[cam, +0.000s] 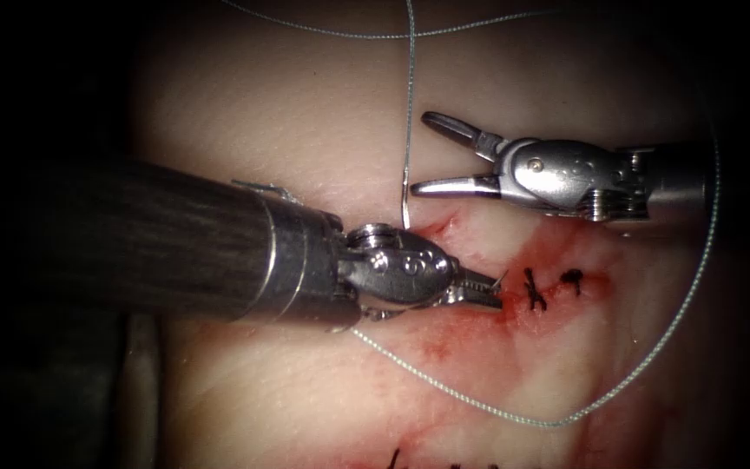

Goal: Wound Closure

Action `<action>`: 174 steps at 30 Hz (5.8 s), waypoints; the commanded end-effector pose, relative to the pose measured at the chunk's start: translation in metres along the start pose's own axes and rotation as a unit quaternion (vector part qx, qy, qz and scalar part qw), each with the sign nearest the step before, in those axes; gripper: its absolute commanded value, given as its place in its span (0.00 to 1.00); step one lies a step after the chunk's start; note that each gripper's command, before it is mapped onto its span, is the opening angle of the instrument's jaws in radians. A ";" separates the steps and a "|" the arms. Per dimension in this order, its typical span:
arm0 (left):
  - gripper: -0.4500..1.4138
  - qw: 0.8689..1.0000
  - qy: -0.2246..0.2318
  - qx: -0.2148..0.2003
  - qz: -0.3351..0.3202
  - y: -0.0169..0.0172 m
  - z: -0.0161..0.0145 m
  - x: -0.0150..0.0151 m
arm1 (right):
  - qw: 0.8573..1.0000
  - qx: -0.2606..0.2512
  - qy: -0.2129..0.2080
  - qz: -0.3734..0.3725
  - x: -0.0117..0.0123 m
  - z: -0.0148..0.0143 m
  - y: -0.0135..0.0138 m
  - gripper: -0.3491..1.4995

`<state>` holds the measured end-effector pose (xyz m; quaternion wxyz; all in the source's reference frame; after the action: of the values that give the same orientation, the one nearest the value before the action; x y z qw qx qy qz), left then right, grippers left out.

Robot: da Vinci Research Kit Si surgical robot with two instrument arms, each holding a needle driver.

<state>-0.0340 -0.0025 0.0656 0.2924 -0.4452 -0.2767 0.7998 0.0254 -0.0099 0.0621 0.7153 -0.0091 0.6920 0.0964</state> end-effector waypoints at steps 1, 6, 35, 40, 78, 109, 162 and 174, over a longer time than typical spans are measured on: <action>0.00 0.999 0.022 -0.011 -0.032 0.0000 0.0005 0.0002 | 1.000 -0.015 -0.006 -0.007 -0.0001 -0.0001 0.0002 0.89; 0.00 0.976 0.131 -0.053 -0.164 -0.0001 -0.0008 0.0022 | 0.999 -0.031 -0.010 -0.009 0.0001 -0.0018 -0.0001 0.82; 0.00 0.713 0.322 -0.247 -0.572 -0.0014 -0.0125 0.0093 | 0.985 0.150 0.037 0.071 0.0023 0.0048 -0.0025 0.00; 0.00 0.696 0.336 -0.274 -0.572 -0.0008 -0.0136 0.0114 | 0.981 0.176 0.036 0.067 0.0017 0.0053 -0.0029 0.00; 0.00 0.738 0.471 -0.198 -0.442 -0.0060 -0.0328 0.0130 | 0.848 0.370 -0.193 0.326 -0.0001 -0.0080 -0.0134 0.00; 0.00 0.753 0.489 -0.206 -0.390 -0.0039 -0.0387 0.0143 | 0.896 0.169 -0.173 0.374 0.0196 -0.0148 -0.0103 0.00; 0.00 0.747 0.429 -0.306 -0.405 -0.0001 -0.0353 0.0163 | 0.844 -0.176 -0.165 0.479 0.0001 0.0001 -0.0154 0.25; 0.00 0.748 0.430 -0.305 -0.403 -0.0001 -0.0352 0.0164 | 0.832 -0.225 -0.160 0.481 0.0037 -0.0001 -0.0110 0.66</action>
<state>-0.0098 0.0155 0.0404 0.5240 -0.6546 -0.5047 0.2053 0.0261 -0.0201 0.0568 0.6549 0.1759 0.4413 0.5878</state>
